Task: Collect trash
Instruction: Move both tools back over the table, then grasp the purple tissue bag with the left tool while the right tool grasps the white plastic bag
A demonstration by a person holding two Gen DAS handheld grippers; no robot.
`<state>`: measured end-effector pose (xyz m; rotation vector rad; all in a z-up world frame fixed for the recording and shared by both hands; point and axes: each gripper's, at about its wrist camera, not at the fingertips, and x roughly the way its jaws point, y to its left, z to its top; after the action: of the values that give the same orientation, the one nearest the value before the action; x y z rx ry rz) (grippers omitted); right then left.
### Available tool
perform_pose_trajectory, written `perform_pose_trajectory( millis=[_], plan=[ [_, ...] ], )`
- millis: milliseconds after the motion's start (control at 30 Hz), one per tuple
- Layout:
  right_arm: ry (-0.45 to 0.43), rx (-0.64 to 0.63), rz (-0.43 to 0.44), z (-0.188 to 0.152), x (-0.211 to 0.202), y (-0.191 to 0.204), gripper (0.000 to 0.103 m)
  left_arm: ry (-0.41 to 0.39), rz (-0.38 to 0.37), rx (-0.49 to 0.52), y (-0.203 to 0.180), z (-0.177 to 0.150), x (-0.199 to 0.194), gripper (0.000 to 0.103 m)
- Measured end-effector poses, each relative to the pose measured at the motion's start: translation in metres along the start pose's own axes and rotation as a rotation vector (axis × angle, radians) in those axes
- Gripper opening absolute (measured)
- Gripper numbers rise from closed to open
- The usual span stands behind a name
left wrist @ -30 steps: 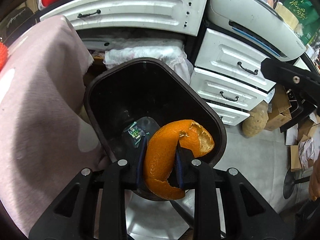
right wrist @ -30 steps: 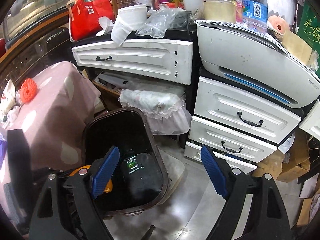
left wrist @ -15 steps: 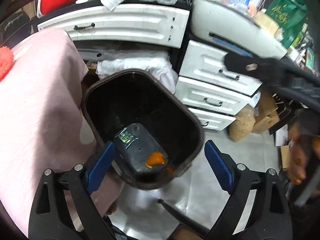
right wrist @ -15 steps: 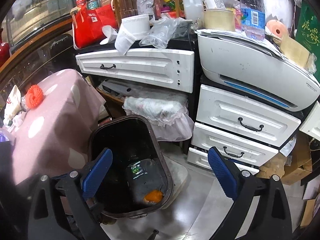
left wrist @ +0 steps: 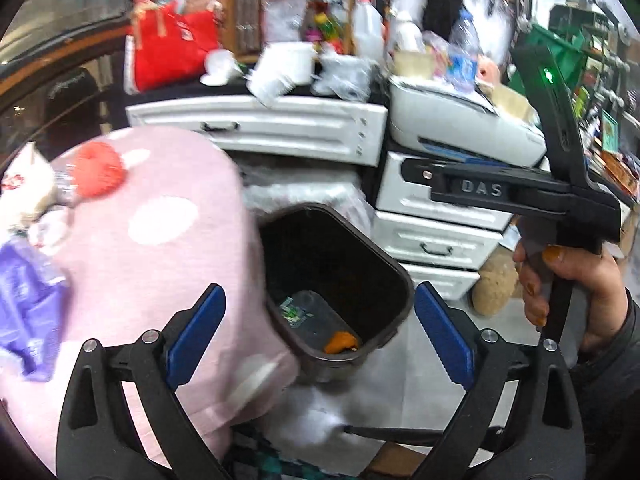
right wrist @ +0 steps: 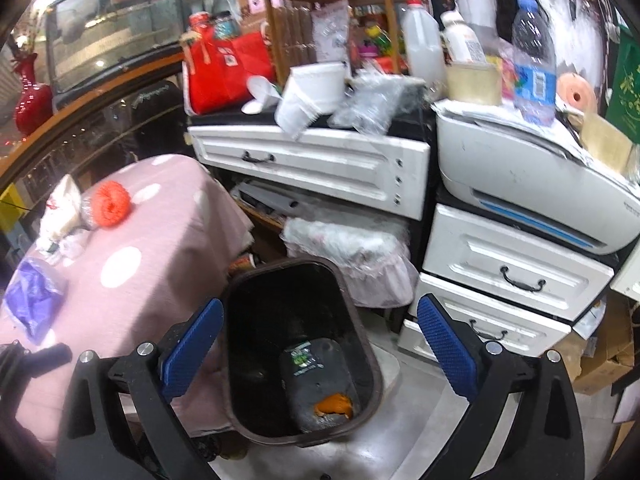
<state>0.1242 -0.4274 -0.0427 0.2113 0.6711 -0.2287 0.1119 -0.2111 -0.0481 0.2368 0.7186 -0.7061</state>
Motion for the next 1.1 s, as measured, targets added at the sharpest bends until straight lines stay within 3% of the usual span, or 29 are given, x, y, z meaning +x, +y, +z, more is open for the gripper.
perform_pose_trajectory(
  millis=[300, 767, 1100],
  plan=[
    [-0.031, -0.074, 0.137, 0.010, -0.017, 0.056, 0.097, -0.097, 0.176, -0.072, 0.048, -0.009, -0.049, 0.094],
    [-0.018, -0.220, 0.313, 0.007, -0.019, 0.152, 0.097, -0.143, 0.410, -0.278, 0.135, -0.056, -0.105, 0.094],
    [0.016, -0.267, 0.345, -0.001, -0.013, 0.176, 0.097, -0.077, 0.448, -0.380, 0.190, -0.070, -0.102, 0.094]
  ],
)
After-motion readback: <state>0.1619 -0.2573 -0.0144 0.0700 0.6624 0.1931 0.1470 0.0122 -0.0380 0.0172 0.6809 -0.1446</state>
